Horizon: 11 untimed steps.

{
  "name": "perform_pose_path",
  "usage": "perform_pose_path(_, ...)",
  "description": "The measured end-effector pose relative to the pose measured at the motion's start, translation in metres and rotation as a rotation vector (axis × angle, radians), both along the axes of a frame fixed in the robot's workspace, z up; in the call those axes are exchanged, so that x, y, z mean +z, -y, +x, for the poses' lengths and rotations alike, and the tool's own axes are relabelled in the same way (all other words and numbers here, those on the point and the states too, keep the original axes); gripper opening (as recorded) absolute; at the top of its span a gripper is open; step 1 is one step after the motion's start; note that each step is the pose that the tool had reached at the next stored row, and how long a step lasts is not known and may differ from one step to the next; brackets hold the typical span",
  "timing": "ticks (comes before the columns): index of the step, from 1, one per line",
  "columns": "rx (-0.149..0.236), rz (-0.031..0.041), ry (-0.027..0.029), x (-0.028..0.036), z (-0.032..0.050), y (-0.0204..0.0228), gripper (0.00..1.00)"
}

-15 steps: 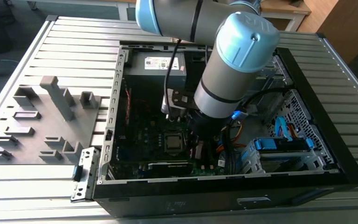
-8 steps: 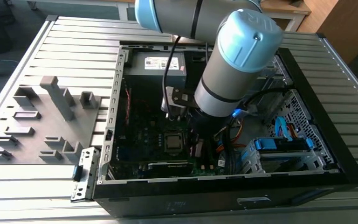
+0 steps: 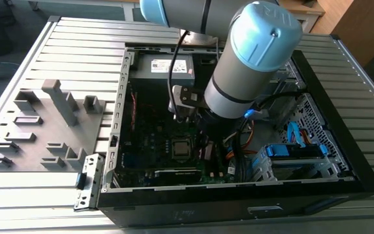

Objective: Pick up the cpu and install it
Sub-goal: 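Install the first cpu locking lever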

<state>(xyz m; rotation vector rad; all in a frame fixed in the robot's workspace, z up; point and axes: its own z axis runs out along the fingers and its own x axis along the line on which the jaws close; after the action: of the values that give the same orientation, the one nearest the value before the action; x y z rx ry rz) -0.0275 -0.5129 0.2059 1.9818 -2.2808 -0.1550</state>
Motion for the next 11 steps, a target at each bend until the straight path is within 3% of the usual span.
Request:
perform_pose_path(4,0.000,0.0071,0.0001,0.0121,0.0000,0.0000,0.11)
perform_pose_path(9,0.000,0.0077,0.0000,0.0346,0.0000,-0.0003,0.11)
perform_pose_path(11,0.000,0.0077,0.0000,0.0388,0.0001,-0.0007,0.11)
